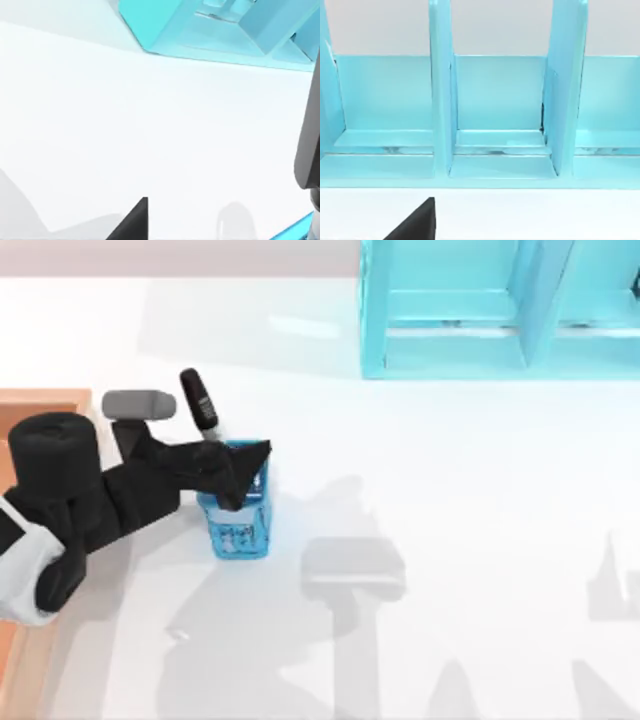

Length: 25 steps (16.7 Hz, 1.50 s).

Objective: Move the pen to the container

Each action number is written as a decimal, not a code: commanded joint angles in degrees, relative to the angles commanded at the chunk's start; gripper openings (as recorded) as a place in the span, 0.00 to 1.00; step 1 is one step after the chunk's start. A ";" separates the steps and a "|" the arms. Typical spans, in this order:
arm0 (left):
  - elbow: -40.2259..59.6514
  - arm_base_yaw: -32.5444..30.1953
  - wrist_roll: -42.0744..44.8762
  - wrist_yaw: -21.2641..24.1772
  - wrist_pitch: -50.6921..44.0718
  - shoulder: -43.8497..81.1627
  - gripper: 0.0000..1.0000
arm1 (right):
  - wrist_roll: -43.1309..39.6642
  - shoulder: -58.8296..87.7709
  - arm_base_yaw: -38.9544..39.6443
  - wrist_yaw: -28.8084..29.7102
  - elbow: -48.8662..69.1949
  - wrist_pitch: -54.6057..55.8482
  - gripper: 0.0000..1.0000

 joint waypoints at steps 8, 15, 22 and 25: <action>0.00 0.00 0.00 0.00 0.00 0.00 0.02 | 0.00 0.00 0.00 0.00 0.00 0.00 1.00; 0.00 0.00 0.00 0.00 0.00 0.00 0.00 | 0.00 0.00 0.00 0.00 0.00 0.00 1.00; 1.92 4.15 1.45 2.15 -5.60 -2.49 0.00 | 0.00 0.00 0.00 0.00 0.00 0.00 1.00; 5.35 8.80 3.96 6.98 -14.82 -6.72 0.00 | 0.00 0.00 0.00 0.00 0.00 0.00 1.00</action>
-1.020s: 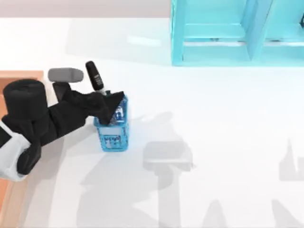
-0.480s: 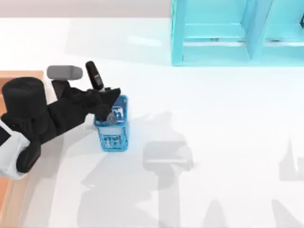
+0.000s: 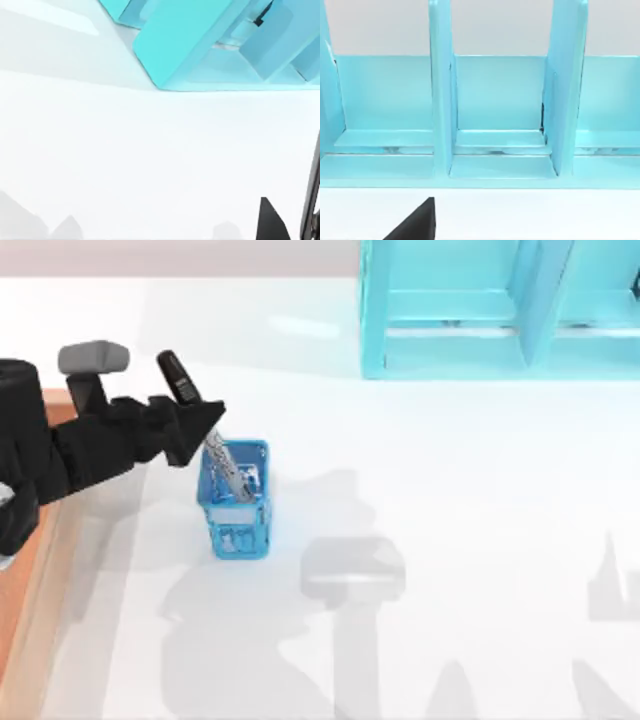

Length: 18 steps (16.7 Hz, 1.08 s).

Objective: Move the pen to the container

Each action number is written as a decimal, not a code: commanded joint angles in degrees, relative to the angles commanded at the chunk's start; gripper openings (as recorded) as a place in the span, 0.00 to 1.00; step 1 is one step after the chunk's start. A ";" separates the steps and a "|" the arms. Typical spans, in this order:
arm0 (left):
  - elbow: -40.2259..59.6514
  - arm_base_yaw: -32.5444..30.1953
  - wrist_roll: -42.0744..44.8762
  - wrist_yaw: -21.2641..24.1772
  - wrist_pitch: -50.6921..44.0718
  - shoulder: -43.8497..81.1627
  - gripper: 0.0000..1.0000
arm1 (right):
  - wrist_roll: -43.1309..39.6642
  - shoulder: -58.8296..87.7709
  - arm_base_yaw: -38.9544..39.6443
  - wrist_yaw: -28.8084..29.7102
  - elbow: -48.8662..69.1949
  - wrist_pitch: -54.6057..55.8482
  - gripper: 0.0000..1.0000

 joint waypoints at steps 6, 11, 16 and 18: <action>9.80 11.12 7.01 12.67 -24.69 -13.27 0.00 | 0.00 0.00 0.00 0.00 0.00 0.00 1.00; 13.68 19.18 10.90 18.80 -39.57 -20.24 0.00 | 0.00 0.00 0.00 0.00 0.00 0.00 1.00; 13.91 20.60 11.52 19.53 -41.71 -21.14 0.00 | 0.00 0.00 0.00 0.00 0.00 0.00 1.00; 13.82 20.31 11.55 19.41 -41.57 -20.89 0.00 | 0.00 0.00 0.00 0.00 0.00 0.00 1.00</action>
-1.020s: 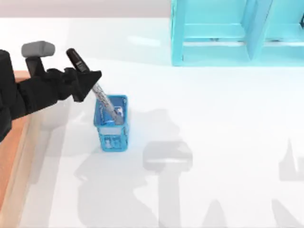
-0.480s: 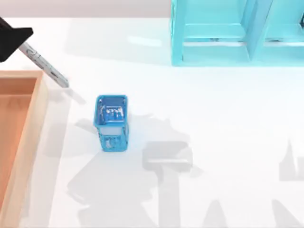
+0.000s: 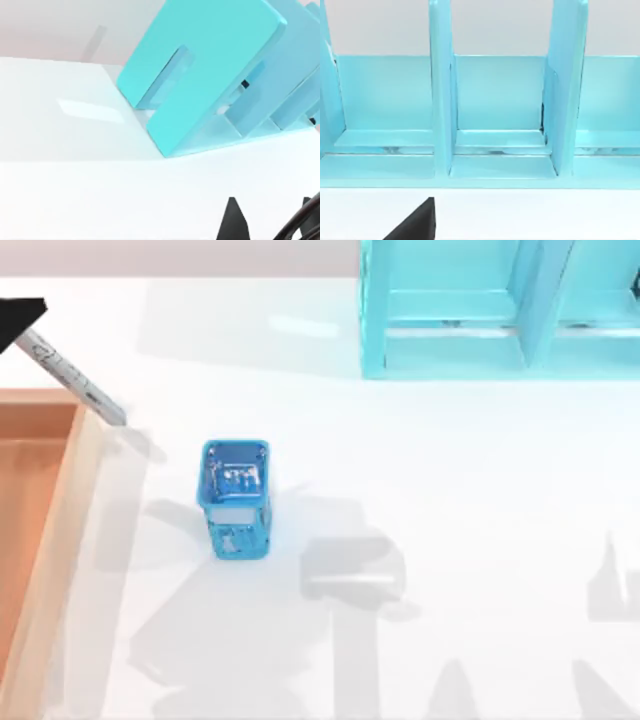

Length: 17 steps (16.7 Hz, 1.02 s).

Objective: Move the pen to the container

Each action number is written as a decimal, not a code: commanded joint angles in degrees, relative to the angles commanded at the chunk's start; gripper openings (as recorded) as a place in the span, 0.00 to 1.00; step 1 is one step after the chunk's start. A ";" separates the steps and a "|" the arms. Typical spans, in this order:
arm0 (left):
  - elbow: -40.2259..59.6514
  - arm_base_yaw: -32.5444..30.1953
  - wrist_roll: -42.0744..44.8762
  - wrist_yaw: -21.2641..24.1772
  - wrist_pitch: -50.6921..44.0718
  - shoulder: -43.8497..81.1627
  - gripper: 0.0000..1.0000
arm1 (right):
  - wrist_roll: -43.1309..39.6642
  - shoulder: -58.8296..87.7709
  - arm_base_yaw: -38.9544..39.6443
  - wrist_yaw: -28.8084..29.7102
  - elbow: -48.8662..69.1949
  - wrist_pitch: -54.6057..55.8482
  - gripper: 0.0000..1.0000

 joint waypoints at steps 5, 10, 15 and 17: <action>2.15 2.93 7.74 0.63 -8.81 3.72 0.00 | 0.00 0.00 0.00 0.00 0.00 0.00 1.00; 10.61 8.59 28.88 2.17 -28.75 7.24 0.00 | 0.00 0.00 0.00 0.00 0.00 0.00 1.00; 20.60 14.56 58.85 2.70 -53.82 9.84 0.00 | 0.00 0.00 0.00 0.00 0.00 0.00 1.00; 24.12 16.74 71.21 2.57 -63.88 10.82 0.00 | 0.00 0.00 0.00 0.00 0.00 0.00 1.00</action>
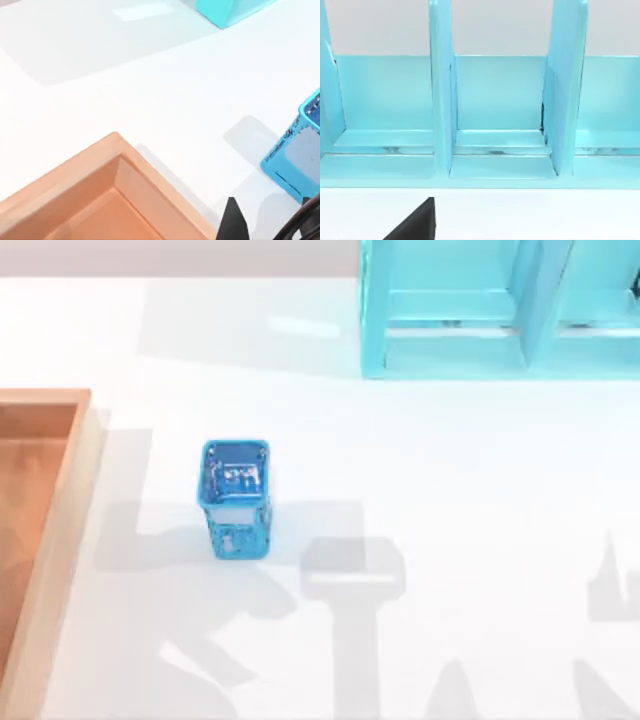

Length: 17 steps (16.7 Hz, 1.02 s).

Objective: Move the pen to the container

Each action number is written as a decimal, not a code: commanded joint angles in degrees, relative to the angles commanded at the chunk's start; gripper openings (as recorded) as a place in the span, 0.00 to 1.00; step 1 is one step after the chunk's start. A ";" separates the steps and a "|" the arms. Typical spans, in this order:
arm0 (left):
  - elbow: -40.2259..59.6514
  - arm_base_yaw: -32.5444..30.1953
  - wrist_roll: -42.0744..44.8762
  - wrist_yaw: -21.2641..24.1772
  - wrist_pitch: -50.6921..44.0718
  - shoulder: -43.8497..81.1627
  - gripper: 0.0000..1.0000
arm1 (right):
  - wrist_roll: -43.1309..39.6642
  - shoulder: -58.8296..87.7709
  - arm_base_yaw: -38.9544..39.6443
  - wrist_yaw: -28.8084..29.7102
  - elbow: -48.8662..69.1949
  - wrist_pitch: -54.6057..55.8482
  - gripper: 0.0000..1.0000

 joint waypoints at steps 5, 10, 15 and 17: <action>6.87 4.49 25.98 -1.35 -20.86 1.40 0.00 | 0.00 0.00 0.00 0.00 0.00 0.00 1.00; 10.39 6.95 38.58 -3.08 -31.98 1.52 0.00 | 0.00 0.00 0.00 0.00 0.00 0.00 1.00; 10.62 7.12 39.38 -3.25 -32.72 1.53 0.00 | 0.00 0.00 0.00 0.00 0.00 0.00 1.00; 10.33 6.78 39.22 -3.20 -32.46 1.42 0.00 | 0.00 0.00 0.00 0.00 0.00 0.00 1.00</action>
